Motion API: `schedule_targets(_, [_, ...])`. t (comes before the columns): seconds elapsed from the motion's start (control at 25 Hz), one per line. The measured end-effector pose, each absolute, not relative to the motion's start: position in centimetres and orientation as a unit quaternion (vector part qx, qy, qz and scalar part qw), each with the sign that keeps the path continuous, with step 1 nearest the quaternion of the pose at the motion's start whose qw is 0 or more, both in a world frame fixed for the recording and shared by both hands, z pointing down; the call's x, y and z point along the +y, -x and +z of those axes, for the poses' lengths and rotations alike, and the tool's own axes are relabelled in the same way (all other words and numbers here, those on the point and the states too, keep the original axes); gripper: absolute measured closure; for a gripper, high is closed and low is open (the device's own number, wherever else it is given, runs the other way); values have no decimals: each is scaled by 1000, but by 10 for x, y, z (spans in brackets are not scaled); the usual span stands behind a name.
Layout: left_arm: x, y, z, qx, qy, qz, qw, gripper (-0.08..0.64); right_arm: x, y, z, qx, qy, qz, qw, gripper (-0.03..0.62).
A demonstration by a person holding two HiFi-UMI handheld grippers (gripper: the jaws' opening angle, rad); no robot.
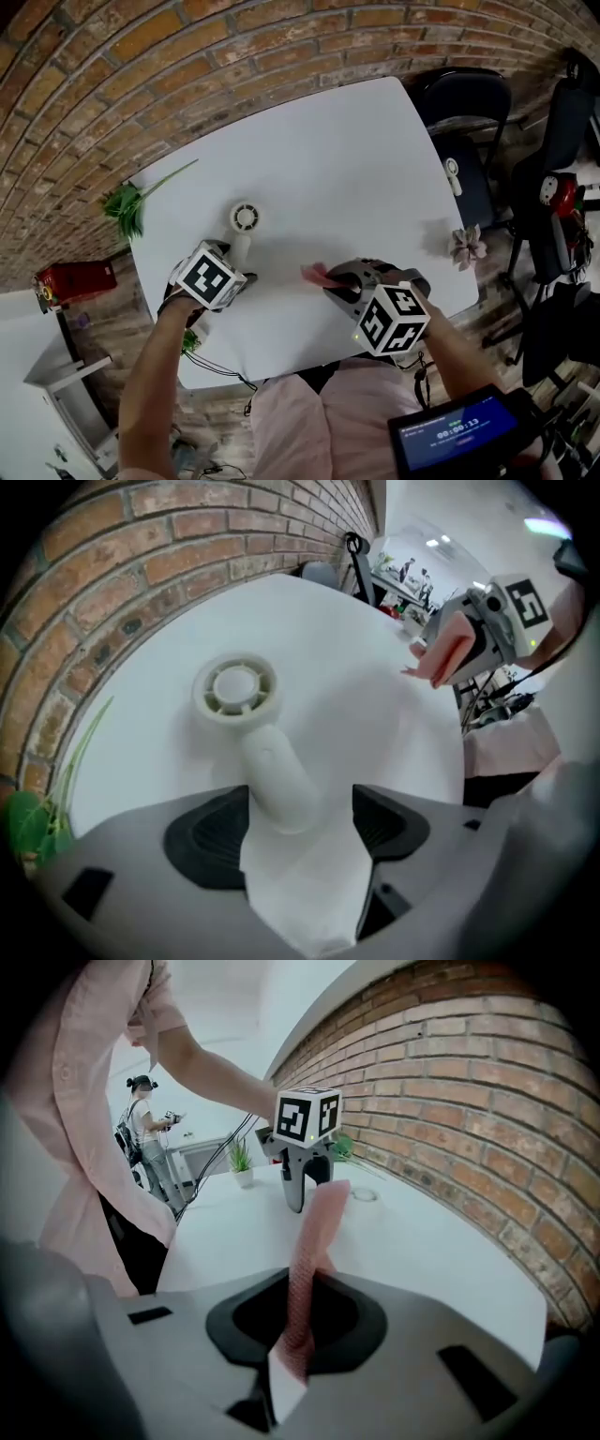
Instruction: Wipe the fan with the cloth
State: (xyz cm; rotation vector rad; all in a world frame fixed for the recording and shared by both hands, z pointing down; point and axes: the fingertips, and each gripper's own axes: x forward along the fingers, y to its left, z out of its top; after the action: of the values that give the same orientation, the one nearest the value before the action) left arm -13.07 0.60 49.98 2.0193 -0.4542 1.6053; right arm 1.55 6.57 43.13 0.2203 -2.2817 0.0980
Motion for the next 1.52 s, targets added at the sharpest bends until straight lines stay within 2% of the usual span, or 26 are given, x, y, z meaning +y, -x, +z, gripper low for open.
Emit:
schedule_targets(0.24, [15,47,483,-159,-791,507,305,209,69,-36,427,-907,-100,43,408,558])
schedule_targets(0.6, [-12,-21,467,-169,-825,449,300,209,71,-51,427,-906,-114,59,403,558])
schedule_targets(0.84, [-15,5,414,-165,-851,447,219,210,62,-53,424,-907,-127,77,394,557])
schedule_targets(0.96, [-46,40,408,-201,-834,497,126,205,54,-41,425,-910,-129,93,384,557])
schedule_targets(1.04, [-55,56,427,-173,-809,557,74,174,49,-26,427,-910,-125,101,382,557])
schedule_targets(1.16, [-51,67,463,-94,-781,615,51,153,42,0,433,-908,-119,107,386,557])
schedule_targets(1.32, [-60,77,481,-55,-767,639,16,146,28,28,439,-907,-111,91,395,557])
schedule_targets(1.36, [-62,78,483,-51,-766,641,8,154,26,34,441,-907,-109,87,397,557])
schedule_targets(1.4, [-64,79,484,-50,-766,641,0,199,24,39,444,-907,-109,85,399,557])
schedule_targets(1.52, [-65,79,484,-50,-770,636,-8,207,14,52,453,-900,-137,89,405,557])
